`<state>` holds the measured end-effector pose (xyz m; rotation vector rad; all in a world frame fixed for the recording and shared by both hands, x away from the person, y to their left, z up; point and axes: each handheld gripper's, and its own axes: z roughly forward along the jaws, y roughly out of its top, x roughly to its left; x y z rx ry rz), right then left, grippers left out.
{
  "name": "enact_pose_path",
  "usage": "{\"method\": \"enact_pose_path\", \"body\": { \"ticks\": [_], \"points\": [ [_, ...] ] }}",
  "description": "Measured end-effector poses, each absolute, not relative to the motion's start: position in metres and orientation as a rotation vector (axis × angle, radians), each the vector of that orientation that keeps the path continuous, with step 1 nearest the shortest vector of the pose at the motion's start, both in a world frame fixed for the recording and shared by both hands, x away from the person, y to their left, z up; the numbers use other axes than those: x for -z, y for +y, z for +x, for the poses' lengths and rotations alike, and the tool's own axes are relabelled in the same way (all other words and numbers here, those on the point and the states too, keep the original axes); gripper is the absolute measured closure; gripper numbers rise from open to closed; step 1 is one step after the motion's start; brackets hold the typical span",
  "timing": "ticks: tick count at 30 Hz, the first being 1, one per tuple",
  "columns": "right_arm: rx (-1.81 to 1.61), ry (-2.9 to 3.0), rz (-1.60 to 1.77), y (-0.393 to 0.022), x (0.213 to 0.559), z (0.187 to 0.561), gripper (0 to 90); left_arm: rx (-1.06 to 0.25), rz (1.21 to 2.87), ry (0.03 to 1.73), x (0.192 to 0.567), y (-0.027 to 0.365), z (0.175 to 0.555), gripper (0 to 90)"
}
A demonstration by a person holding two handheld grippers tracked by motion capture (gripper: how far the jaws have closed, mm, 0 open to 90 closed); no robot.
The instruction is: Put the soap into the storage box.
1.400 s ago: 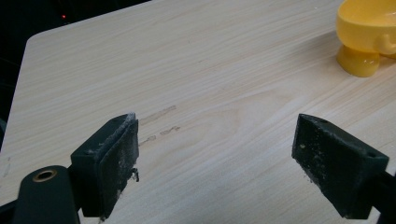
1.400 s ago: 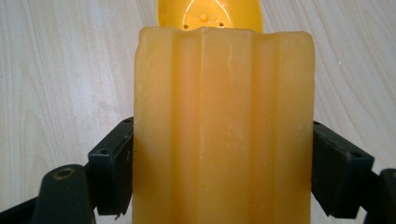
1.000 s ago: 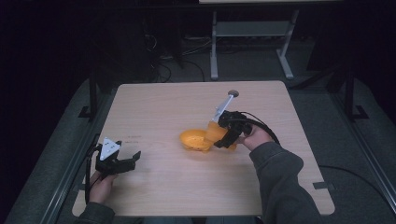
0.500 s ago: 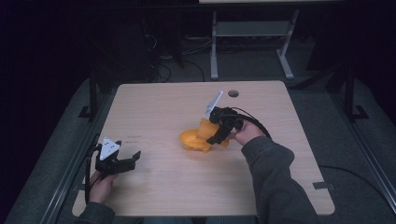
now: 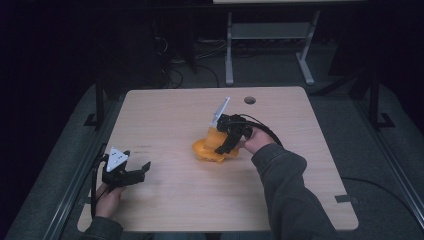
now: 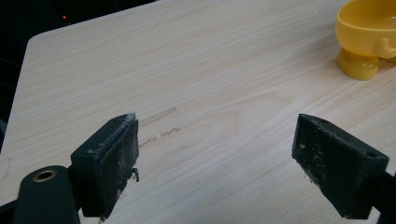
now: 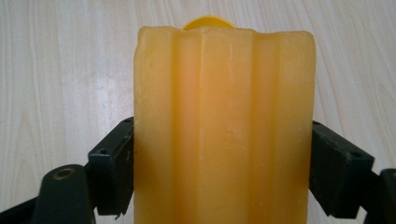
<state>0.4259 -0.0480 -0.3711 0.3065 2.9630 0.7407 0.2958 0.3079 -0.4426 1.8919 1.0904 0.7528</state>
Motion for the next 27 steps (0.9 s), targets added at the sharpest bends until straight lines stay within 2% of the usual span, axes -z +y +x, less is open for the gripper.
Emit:
{"method": "enact_pose_path", "body": {
  "ticks": [27],
  "points": [
    [-0.671,3.031,0.256,-0.013,0.383,0.437,20.3,-0.751,1.886,1.088,0.443,0.308,0.296,14.0]
  ]
}}
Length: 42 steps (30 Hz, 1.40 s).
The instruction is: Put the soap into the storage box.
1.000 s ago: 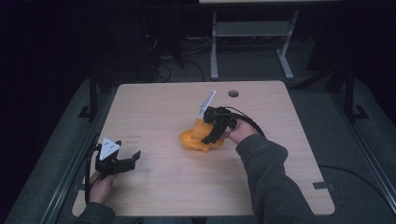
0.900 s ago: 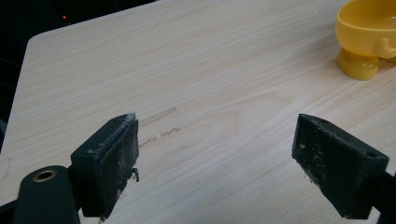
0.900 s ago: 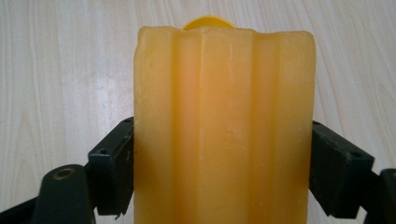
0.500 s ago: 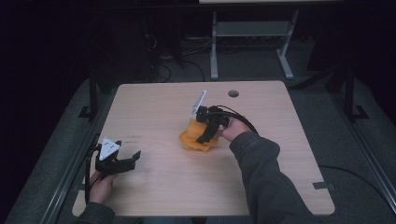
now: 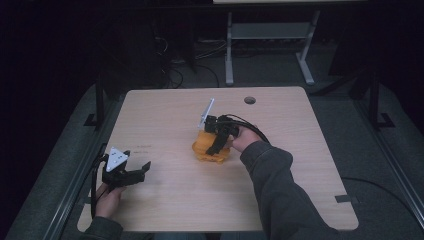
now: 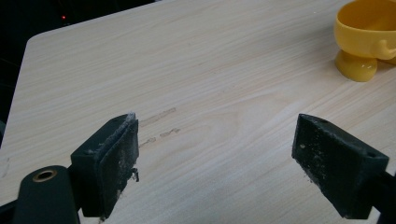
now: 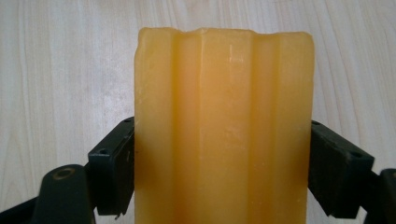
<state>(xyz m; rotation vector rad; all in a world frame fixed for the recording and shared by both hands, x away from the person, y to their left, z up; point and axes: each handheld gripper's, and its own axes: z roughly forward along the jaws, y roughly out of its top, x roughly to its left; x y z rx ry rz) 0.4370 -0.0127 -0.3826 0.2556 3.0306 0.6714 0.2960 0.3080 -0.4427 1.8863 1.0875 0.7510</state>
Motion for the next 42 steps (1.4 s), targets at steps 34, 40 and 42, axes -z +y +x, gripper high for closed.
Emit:
{"method": "enact_pose_path", "body": {
  "ticks": [34,40,42],
  "points": [
    [-0.646,3.021,0.297,-0.0021,0.3903,0.439,19.8,-0.748,1.893,1.086,0.4424,0.3072,0.2959,14.0],
    [-0.647,3.02,0.306,-0.0022,0.3903,0.4389,19.6,-0.747,1.894,1.087,0.4425,0.3071,0.2959,14.0],
    [-0.647,3.019,0.318,-0.0025,0.3899,0.4383,18.8,-0.749,1.893,1.085,0.4425,0.307,0.2959,14.0]
  ]
}}
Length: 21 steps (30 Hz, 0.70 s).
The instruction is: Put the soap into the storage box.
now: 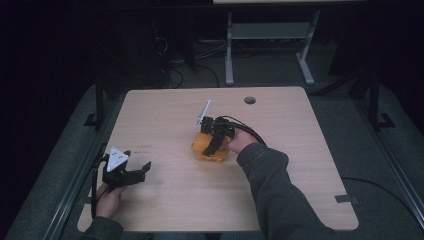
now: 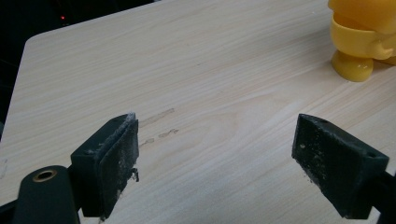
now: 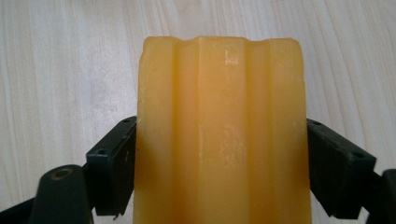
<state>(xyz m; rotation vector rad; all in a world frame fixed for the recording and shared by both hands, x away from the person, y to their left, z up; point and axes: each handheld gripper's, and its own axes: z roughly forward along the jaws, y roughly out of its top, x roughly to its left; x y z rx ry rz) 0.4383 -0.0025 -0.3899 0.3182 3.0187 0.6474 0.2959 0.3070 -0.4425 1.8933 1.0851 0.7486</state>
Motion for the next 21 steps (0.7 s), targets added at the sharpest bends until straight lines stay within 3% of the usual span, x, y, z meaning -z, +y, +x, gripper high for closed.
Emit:
{"method": "enact_pose_path", "body": {
  "ticks": [21],
  "points": [
    [-0.712,2.993,0.382,-0.016,0.386,0.434,16.4,-0.747,1.891,1.086,0.443,0.306,0.296,14.0]
  ]
}}
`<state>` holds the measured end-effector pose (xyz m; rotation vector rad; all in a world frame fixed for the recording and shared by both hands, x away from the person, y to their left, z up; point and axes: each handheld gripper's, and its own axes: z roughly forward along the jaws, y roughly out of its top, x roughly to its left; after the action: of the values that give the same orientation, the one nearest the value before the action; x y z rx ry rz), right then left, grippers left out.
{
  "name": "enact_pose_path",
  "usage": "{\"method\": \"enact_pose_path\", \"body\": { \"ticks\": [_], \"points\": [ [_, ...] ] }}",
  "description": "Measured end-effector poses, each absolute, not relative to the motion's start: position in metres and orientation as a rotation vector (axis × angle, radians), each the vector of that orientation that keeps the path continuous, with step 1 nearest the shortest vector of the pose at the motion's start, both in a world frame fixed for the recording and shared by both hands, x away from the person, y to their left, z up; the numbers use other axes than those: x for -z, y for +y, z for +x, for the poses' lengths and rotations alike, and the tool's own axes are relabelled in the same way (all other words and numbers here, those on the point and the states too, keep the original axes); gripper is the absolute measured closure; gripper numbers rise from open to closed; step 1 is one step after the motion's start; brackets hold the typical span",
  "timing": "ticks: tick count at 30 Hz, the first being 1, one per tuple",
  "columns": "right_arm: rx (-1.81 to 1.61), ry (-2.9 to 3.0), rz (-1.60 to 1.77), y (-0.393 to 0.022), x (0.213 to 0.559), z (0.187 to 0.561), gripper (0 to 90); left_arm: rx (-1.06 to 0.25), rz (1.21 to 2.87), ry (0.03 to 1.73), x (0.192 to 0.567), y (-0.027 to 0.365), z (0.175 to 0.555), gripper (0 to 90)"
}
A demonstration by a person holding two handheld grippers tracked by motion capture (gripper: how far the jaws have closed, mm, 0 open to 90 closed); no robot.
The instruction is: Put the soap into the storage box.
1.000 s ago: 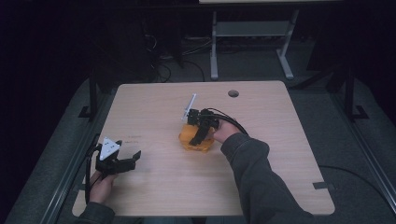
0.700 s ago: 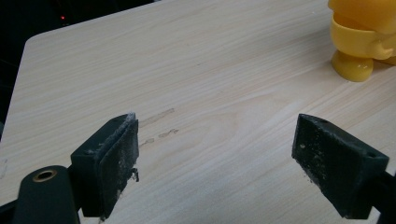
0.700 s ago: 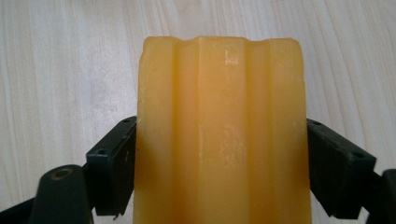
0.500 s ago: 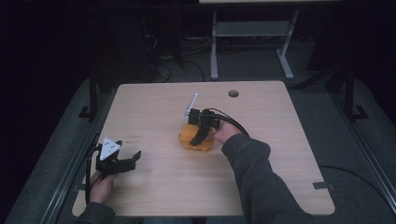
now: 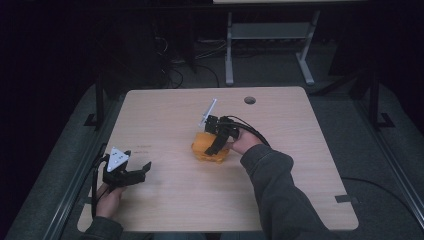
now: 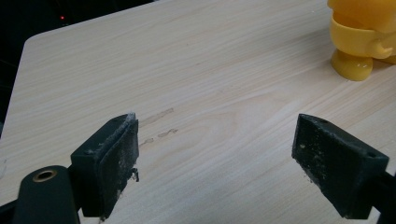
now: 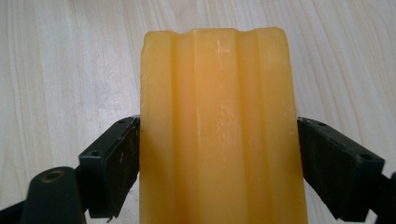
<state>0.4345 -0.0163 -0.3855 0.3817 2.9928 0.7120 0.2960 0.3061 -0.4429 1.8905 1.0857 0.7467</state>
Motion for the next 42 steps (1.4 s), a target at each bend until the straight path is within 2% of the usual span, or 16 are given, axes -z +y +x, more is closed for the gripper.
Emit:
{"method": "enact_pose_path", "body": {
  "ticks": [42],
  "points": [
    [-0.851,2.87,0.509,-0.082,0.369,0.411,16.9,-0.737,1.91,1.074,0.444,0.304,0.296,14.0]
  ]
}}
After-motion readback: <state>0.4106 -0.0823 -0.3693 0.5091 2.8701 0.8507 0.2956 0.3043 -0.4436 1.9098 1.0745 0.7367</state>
